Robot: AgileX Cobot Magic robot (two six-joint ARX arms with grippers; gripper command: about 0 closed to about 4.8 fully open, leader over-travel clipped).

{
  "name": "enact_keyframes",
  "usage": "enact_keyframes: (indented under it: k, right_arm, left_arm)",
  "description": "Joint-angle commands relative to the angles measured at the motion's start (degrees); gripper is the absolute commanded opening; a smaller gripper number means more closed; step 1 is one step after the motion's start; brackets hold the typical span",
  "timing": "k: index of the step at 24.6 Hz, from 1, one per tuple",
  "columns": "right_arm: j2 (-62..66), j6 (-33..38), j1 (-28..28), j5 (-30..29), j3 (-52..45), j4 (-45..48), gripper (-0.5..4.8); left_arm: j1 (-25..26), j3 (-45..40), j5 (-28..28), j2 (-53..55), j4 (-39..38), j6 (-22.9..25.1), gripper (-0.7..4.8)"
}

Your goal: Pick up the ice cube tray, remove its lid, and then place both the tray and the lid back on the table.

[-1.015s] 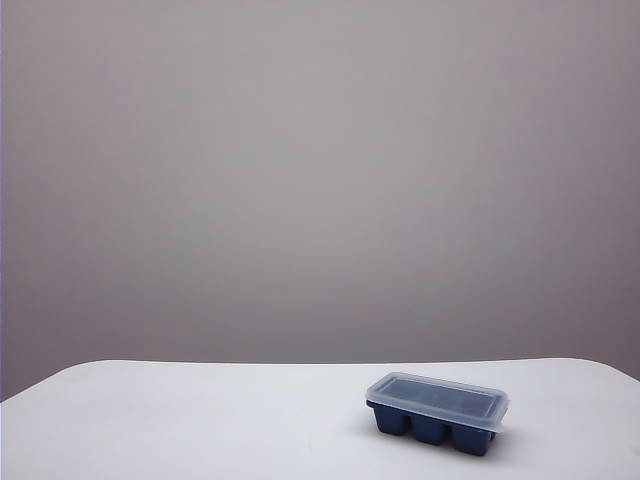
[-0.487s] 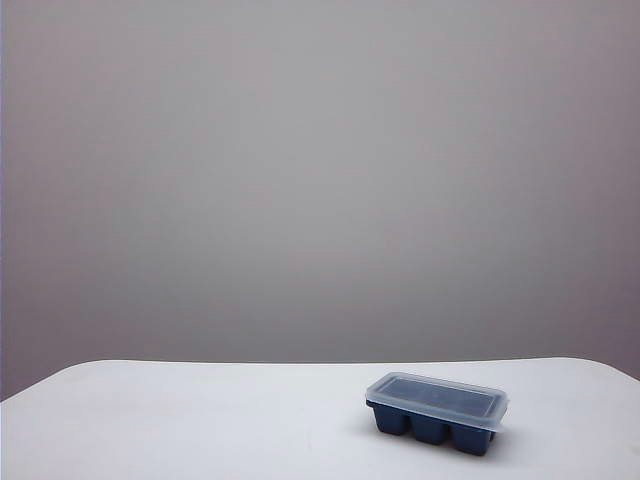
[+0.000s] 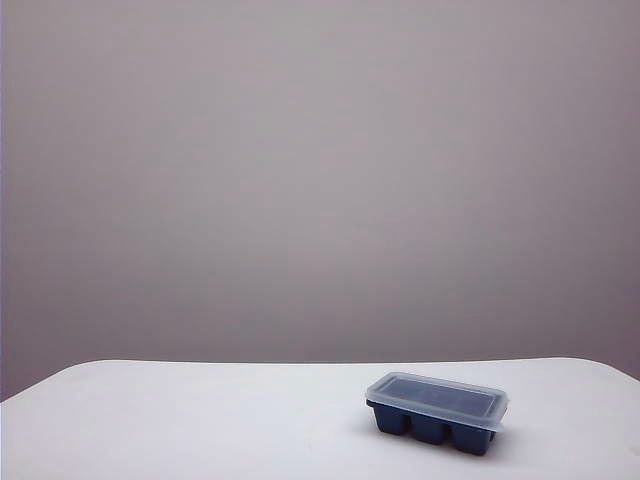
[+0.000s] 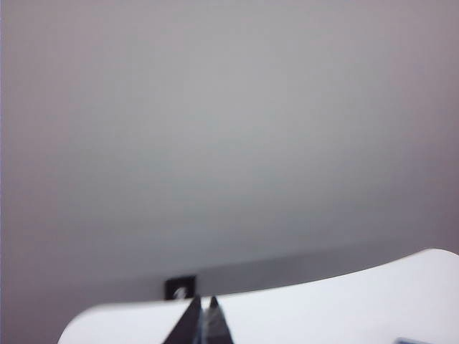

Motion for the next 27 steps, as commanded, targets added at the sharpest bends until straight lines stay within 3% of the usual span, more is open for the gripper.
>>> enact_keyframes:
  k: [1, 6, 10, 13, 17, 19, 20, 21, 25, 27]
  right_arm:
    - [12.3, 3.1, -3.7, -16.7, 6.3, 0.9, -0.06]
    - [28.0, 6.0, -5.7, -33.3, 13.3, -0.4, -0.06]
    - [36.9, 4.7, -0.5, -34.4, 13.6, -2.7, -0.06]
    - [45.3, 3.7, 4.5, -34.8, 13.6, -5.0, -0.05]
    - [58.3, 6.0, 6.2, -44.6, 13.7, -1.5, 0.33]
    - [64.4, 7.2, 6.2, -48.5, 13.7, -0.5, 1.26]
    - [67.3, 7.2, 6.2, -50.6, 13.7, 0.4, 1.86]
    - [69.9, 7.3, 6.2, -52.4, 13.7, 1.5, 2.11]
    - [73.2, 7.8, 6.2, -52.3, 13.7, 2.3, 2.12]
    - [74.9, 9.0, 6.3, -52.0, 13.7, 3.7, 2.11]
  left_arm:
    - [0.1, 5.1, 7.2, 8.8, 2.8, 4.7, -0.03]
    - [0.1, 11.1, 17.2, 23.4, 4.2, 9.6, -0.03]
    - [0.0, 18.4, 20.7, 38.7, 4.2, 11.2, -0.02]
    - [-0.3, 23.8, 28.6, 49.0, 4.5, 12.2, -0.02]
    - [-1.2, 25.7, 32.2, 58.4, 10.5, 12.5, -0.01]
    - [-1.4, 25.7, 32.2, 61.1, 12.1, 15.2, 0.09]
    - [-1.9, 25.7, 31.9, 62.2, 12.2, 16.8, 0.57]
    - [-2.5, 25.7, 31.7, 63.3, 12.2, 19.2, 1.17]
    - [-3.9, 25.7, 32.1, 64.6, 12.2, 24.6, 2.51]
    - [-5.3, 25.7, 31.9, 64.8, 12.3, 27.4, 2.83]
